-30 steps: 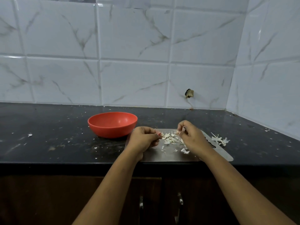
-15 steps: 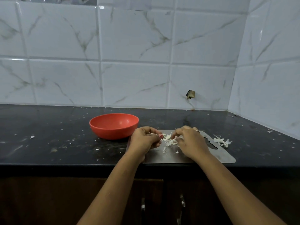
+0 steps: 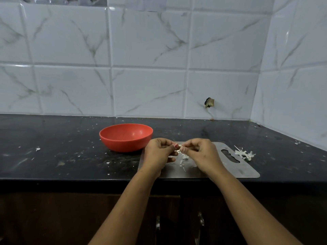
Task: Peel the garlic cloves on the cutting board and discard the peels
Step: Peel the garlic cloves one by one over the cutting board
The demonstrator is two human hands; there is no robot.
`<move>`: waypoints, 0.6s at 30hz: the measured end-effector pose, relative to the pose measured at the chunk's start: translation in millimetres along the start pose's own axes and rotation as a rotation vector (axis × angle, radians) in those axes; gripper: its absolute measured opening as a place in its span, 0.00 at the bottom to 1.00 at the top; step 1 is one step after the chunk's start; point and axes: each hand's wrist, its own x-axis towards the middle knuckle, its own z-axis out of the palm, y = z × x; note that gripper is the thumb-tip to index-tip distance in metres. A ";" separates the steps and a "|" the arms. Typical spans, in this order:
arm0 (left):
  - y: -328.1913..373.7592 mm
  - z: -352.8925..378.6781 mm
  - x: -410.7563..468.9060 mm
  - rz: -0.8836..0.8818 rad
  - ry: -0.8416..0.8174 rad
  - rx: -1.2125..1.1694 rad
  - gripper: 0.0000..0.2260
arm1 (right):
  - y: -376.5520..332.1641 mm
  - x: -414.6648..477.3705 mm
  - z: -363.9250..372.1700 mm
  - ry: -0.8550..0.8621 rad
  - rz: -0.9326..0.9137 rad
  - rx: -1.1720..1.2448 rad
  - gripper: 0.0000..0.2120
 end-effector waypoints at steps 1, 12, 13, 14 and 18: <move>0.2 0.7 -0.7 0.012 0.003 0.007 0.05 | -0.1 0.0 -0.1 0.004 -0.009 -0.003 0.03; 3.2 -1.4 -1.7 -0.015 -0.079 0.012 0.06 | -1.4 -1.3 -2.5 -0.040 0.079 0.151 0.06; 3.0 -1.5 -1.6 -0.018 -0.082 0.015 0.07 | -1.8 -1.2 -2.1 -0.044 0.082 0.154 0.07; 3.0 -1.4 -1.8 -0.020 -0.083 0.019 0.07 | -1.6 -1.0 -1.5 -0.046 0.087 0.154 0.07; 3.6 -1.7 -2.5 -0.002 -0.104 0.019 0.06 | -0.9 -0.9 -2.8 -0.069 0.109 0.180 0.08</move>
